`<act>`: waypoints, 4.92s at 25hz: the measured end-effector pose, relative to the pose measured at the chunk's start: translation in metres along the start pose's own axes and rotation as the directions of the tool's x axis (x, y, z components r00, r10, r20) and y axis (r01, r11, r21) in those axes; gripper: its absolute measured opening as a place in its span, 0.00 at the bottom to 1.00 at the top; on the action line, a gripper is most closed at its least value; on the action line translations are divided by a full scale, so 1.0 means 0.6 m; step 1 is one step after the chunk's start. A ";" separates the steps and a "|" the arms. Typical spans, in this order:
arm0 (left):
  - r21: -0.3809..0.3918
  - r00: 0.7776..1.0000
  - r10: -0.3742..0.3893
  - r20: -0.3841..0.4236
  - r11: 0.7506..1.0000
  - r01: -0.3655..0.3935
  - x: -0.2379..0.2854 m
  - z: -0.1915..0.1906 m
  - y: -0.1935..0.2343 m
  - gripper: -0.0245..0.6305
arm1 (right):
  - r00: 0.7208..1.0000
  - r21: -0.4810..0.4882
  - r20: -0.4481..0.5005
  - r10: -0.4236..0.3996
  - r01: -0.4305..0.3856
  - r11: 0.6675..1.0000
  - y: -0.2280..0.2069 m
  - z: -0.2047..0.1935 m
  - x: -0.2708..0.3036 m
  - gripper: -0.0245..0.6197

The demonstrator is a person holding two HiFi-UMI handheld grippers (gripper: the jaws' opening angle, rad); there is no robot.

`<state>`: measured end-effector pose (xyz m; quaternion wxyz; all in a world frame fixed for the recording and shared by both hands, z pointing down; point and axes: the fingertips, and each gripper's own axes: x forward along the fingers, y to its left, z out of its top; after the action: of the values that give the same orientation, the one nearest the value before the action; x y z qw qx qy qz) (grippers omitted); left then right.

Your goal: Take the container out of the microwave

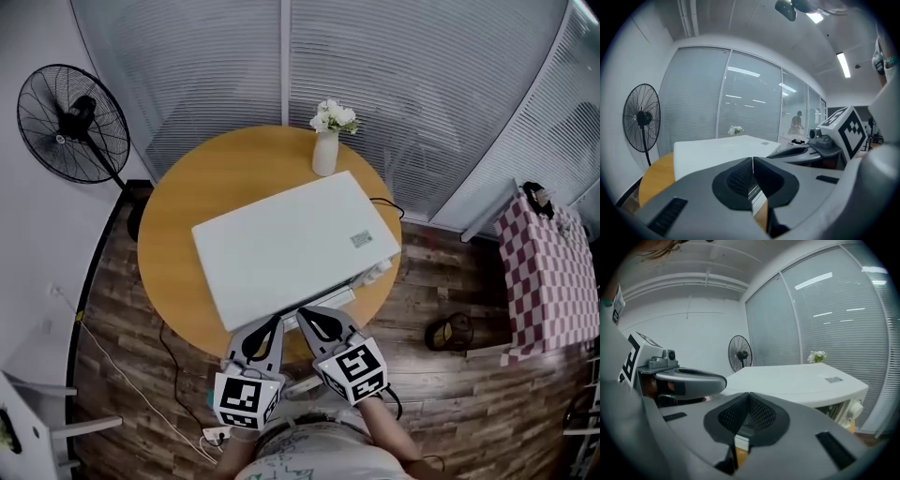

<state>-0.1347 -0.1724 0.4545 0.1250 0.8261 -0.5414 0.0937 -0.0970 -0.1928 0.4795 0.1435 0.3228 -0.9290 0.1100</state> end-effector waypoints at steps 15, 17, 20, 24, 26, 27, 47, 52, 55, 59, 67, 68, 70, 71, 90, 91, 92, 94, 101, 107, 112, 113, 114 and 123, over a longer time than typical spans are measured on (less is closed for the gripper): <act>-0.015 0.999 0.013 -0.052 1.000 -0.014 0.010 -0.028 0.011 0.06 | 0.990 -0.014 -0.138 -0.018 0.016 1.000 -0.039 -0.095 0.049 0.03; -0.014 0.998 0.023 -0.056 1.000 -0.024 0.010 -0.031 0.015 0.06 | 0.989 -0.038 -0.144 -0.022 0.017 0.999 -0.042 -0.105 0.057 0.03; -0.017 0.998 0.042 -0.057 0.999 -0.043 0.010 -0.032 0.025 0.06 | 0.987 -0.085 -0.155 -0.032 0.019 0.996 -0.047 -0.120 0.067 0.03; -0.028 0.996 0.059 -0.060 0.998 -0.060 0.012 -0.038 0.032 0.06 | 0.985 -0.136 -0.166 -0.041 0.018 0.991 -0.054 -0.137 0.080 0.03; -0.039 0.997 0.056 -0.062 0.998 -0.058 0.015 -0.038 0.030 0.06 | 0.983 -0.151 -0.179 -0.048 0.020 0.988 -0.060 -0.148 0.088 0.03; -0.045 0.997 0.053 -0.062 0.997 -0.056 0.017 -0.037 0.028 0.06 | 0.982 -0.155 -0.183 -0.050 0.022 0.988 -0.065 -0.153 0.092 0.03; -0.056 0.995 0.082 -0.050 0.995 -0.085 0.024 -0.025 0.035 0.06 | 0.951 -0.523 -0.274 -0.144 -0.022 0.852 -0.114 -0.191 0.161 0.15; -0.062 0.995 0.097 -0.037 0.993 -0.099 0.018 -0.021 0.035 0.06 | 0.936 -0.610 -0.318 -0.153 -0.078 0.789 -0.113 -0.204 0.181 0.15; -0.068 0.994 0.106 -0.035 0.992 -0.109 0.012 -0.022 0.035 0.06 | 0.927 -0.656 -0.333 -0.170 -0.099 0.748 -0.114 -0.212 0.191 0.15; -0.076 0.991 0.127 -0.033 0.989 -0.129 0.000 -0.023 0.038 0.06 | 0.920 -0.703 -0.345 -0.186 -0.121 0.701 -0.110 -0.223 0.201 0.15; -0.101 0.989 0.139 -0.043 0.985 -0.143 -0.009 -0.033 0.047 0.06 | 0.918 -0.763 -0.345 -0.197 -0.152 0.628 -0.106 -0.233 0.214 0.08; -0.102 0.990 0.136 -0.044 0.985 -0.140 -0.007 -0.034 0.047 0.06 | 0.916 -0.757 -0.352 -0.191 -0.158 0.634 -0.106 -0.234 0.214 0.07; -0.103 0.991 0.129 -0.046 0.986 -0.133 -0.005 -0.035 0.046 0.06 | 0.913 -0.759 -0.361 -0.189 -0.170 0.629 -0.107 -0.236 0.211 0.05; -0.103 0.991 0.126 -0.048 0.986 -0.130 -0.005 -0.035 0.046 0.06 | 0.912 -0.764 -0.364 -0.190 -0.175 0.621 -0.107 -0.237 0.209 0.05; -0.090 0.990 0.123 -0.063 0.988 -0.128 -0.007 -0.043 0.061 0.06 | 0.906 -0.709 -0.407 -0.113 -0.235 0.665 -0.085 -0.232 0.165 0.05; -0.091 0.990 0.123 -0.064 0.988 -0.129 -0.007 -0.043 0.061 0.06 | 0.905 -0.709 -0.411 -0.110 -0.241 0.663 -0.084 -0.233 0.162 0.05; -0.091 0.990 0.124 -0.065 0.987 -0.130 -0.008 -0.044 0.061 0.06 | 0.903 -0.709 -0.416 -0.110 -0.246 0.661 -0.083 -0.233 0.158 0.05; -0.094 0.990 0.124 -0.068 0.987 -0.130 -0.010 -0.045 0.061 0.06 | 0.900 -0.705 -0.423 -0.105 -0.254 0.663 -0.079 -0.233 0.151 0.05; -0.090 0.991 0.116 -0.074 0.988 -0.122 -0.019 -0.054 0.053 0.06 | 0.896 -0.671 -0.438 -0.069 -0.275 0.689 -0.058 -0.231 0.127 0.05; -0.080 0.992 0.098 -0.075 0.991 -0.104 -0.030 -0.061 0.044 0.06 | 0.897 -0.669 -0.437 -0.071 -0.271 0.692 -0.039 -0.231 0.108 0.05; -0.074 0.994 0.076 -0.079 0.994 -0.082 -0.039 -0.068 0.033 0.06 | 0.898 -0.656 -0.435 -0.066 -0.266 0.706 -0.024 -0.234 0.092 0.05; -0.072 0.994 0.072 -0.079 0.994 -0.078 -0.041 -0.069 0.031 0.06 | 0.897 -0.655 -0.436 -0.066 -0.266 0.707 -0.021 -0.236 0.089 0.05; -0.069 0.995 0.068 -0.079 0.995 -0.074 -0.043 -0.070 0.030 0.06 | 0.897 -0.653 -0.438 -0.065 -0.267 0.709 -0.018 -0.237 0.087 0.05; -0.052 0.995 0.043 -0.090 0.998 -0.048 -0.056 -0.081 0.022 0.06 | 0.898 -0.636 -0.437 -0.052 -0.268 0.724 0.003 -0.240 0.067 0.05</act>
<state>-0.1611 -0.1332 0.4921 0.1691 0.8049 -0.5563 0.1187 -0.1004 -0.1716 0.6272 0.4438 0.1588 -0.8668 -0.1626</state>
